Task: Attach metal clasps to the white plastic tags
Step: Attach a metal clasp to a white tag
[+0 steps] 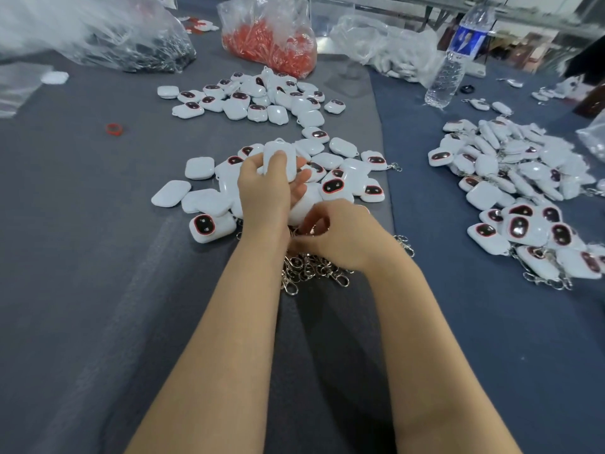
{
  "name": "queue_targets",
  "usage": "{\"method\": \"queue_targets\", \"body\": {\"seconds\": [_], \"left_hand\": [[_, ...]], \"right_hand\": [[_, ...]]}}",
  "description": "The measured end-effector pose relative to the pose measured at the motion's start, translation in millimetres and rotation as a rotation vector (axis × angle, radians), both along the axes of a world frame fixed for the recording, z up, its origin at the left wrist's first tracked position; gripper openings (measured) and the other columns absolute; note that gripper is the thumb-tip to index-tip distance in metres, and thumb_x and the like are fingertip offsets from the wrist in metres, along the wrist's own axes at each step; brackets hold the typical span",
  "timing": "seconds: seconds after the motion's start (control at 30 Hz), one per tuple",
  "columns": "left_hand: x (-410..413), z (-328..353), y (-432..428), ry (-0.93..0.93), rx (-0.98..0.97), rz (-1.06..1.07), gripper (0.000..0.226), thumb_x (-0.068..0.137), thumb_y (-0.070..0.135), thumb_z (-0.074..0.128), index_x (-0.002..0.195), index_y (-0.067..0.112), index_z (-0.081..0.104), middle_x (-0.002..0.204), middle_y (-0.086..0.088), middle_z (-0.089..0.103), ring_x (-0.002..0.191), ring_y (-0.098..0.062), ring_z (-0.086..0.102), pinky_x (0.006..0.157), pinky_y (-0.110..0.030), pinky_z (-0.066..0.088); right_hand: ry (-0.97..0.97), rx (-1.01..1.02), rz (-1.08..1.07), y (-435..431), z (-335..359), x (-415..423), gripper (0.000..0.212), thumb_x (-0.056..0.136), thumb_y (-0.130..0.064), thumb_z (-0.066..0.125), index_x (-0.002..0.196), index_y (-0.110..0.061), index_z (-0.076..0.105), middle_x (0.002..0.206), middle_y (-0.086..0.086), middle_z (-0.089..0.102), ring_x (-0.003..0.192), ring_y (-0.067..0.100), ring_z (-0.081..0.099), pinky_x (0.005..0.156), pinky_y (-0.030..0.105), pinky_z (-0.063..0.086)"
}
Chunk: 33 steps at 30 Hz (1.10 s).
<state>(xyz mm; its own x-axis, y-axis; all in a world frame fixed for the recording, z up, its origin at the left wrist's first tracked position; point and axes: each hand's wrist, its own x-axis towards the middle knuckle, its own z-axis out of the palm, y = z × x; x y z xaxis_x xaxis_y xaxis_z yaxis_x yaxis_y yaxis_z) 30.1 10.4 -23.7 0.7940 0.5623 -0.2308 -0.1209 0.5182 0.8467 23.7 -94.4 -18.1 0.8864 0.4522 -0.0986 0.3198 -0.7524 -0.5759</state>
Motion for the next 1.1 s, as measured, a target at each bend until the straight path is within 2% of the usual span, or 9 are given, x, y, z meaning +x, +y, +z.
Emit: {"method": "queue_targets", "body": {"seconds": [0.17, 0.3, 0.47, 0.6, 0.67, 0.77, 0.83, 0.97, 1.1], "left_hand": [[1.4, -1.2, -1.1, 0.026, 0.024, 0.043, 0.018, 0.094, 0.017, 0.047, 0.111, 0.017, 0.051, 0.108, -0.010, 0.064, 0.055, -0.003, 0.065, 0.052, -0.016, 0.051], [2.2, -2.9, -1.8, 0.017, 0.031, 0.015, 0.031, 0.094, 0.013, 0.046, 0.123, 0.005, 0.051, 0.116, -0.014, 0.064, 0.062, -0.006, 0.069, 0.053, -0.016, 0.052], [1.2, -3.7, -4.0, 0.007, 0.015, -0.008, 0.031, 0.092, 0.011, 0.049, 0.122, 0.002, 0.048, 0.114, -0.014, 0.065, 0.072, -0.014, 0.072, 0.058, -0.020, 0.056], [-0.1, -1.2, -3.6, 0.006, 0.014, 0.014, 0.030, 0.089, 0.009, 0.051, 0.117, -0.001, 0.046, 0.115, -0.017, 0.062, 0.072, -0.014, 0.072, 0.063, -0.022, 0.058], [-1.3, 0.6, -3.8, 0.018, 0.051, 0.032, 0.020, 0.087, 0.008, 0.053, 0.106, 0.002, 0.048, 0.102, -0.012, 0.063, 0.069, -0.010, 0.070, 0.061, -0.021, 0.055], [-2.7, 1.2, -5.5, 0.066, 0.225, -0.003, 0.010, 0.083, 0.009, 0.057, 0.089, 0.011, 0.050, 0.078, -0.004, 0.054, 0.063, -0.010, 0.052, 0.062, -0.024, 0.044], [-4.2, 1.8, -7.5, 0.097, 0.335, -0.081, 0.017, 0.082, 0.014, 0.061, 0.098, 0.013, 0.055, 0.078, 0.000, 0.053, 0.066, -0.012, 0.048, 0.064, -0.024, 0.041], [-8.5, 4.1, -9.7, 0.044, 0.501, -0.158, 0.008, 0.084, 0.019, 0.064, 0.082, 0.026, 0.066, 0.072, 0.016, 0.060, 0.068, 0.002, 0.054, 0.067, -0.017, 0.044], [-9.6, 1.5, -7.9, 0.055, 0.624, -0.239, 0.010, 0.085, 0.025, 0.065, 0.076, 0.029, 0.067, 0.068, 0.019, 0.062, 0.060, 0.010, 0.054, 0.063, -0.014, 0.045]], "right_hand": [[-0.068, -0.093, 0.038, 6.6, 0.6, -4.6, 0.010, 0.087, -0.024, 0.064, 0.094, -0.016, 0.065, 0.068, -0.007, 0.048, 0.077, 0.019, 0.051, 0.065, 0.029, 0.042], [-0.098, -0.161, 0.026, 5.7, 1.2, -6.3, 0.024, 0.087, -0.025, 0.063, 0.108, -0.012, 0.061, 0.098, 0.006, 0.064, 0.095, 0.025, 0.057, 0.079, 0.035, 0.049], [-0.099, -0.167, 0.046, 2.9, -1.2, -3.5, 0.021, 0.088, -0.021, 0.061, 0.106, -0.011, 0.060, 0.097, 0.004, 0.062, 0.089, 0.021, 0.054, 0.072, 0.030, 0.044], [-0.041, 0.119, -0.070, -3.8, -0.9, 3.2, 0.010, 0.089, -0.028, 0.062, 0.090, -0.018, 0.062, 0.081, -0.003, 0.065, 0.076, 0.014, 0.058, 0.067, 0.026, 0.041], [-0.030, 0.298, -0.156, -8.6, -0.1, 8.4, 0.016, 0.090, -0.027, 0.062, 0.075, -0.022, 0.060, 0.067, -0.005, 0.066, 0.060, 0.008, 0.057, 0.058, 0.023, 0.041], [0.024, 0.536, -0.281, -14.6, 0.6, 14.5, 0.019, 0.088, -0.027, 0.064, 0.071, -0.020, 0.063, 0.053, -0.007, 0.060, 0.044, 0.005, 0.046, 0.048, 0.019, 0.039], [0.086, 0.691, -0.336, -17.2, -0.1, 17.7, 0.017, 0.088, -0.025, 0.066, 0.074, -0.015, 0.065, 0.057, -0.002, 0.054, 0.041, 0.003, 0.038, 0.042, 0.016, 0.034], [0.205, 0.791, -0.326, -21.1, -2.6, 22.0, 0.017, 0.090, -0.023, 0.064, 0.076, -0.014, 0.069, 0.065, -0.001, 0.055, 0.043, 0.000, 0.038, 0.042, 0.012, 0.034], [0.212, 0.834, -0.354, -23.4, -3.4, 24.8, 0.023, 0.090, -0.022, 0.063, 0.068, -0.018, 0.070, 0.055, -0.009, 0.054, 0.047, 0.004, 0.037, 0.048, 0.018, 0.033]]}}
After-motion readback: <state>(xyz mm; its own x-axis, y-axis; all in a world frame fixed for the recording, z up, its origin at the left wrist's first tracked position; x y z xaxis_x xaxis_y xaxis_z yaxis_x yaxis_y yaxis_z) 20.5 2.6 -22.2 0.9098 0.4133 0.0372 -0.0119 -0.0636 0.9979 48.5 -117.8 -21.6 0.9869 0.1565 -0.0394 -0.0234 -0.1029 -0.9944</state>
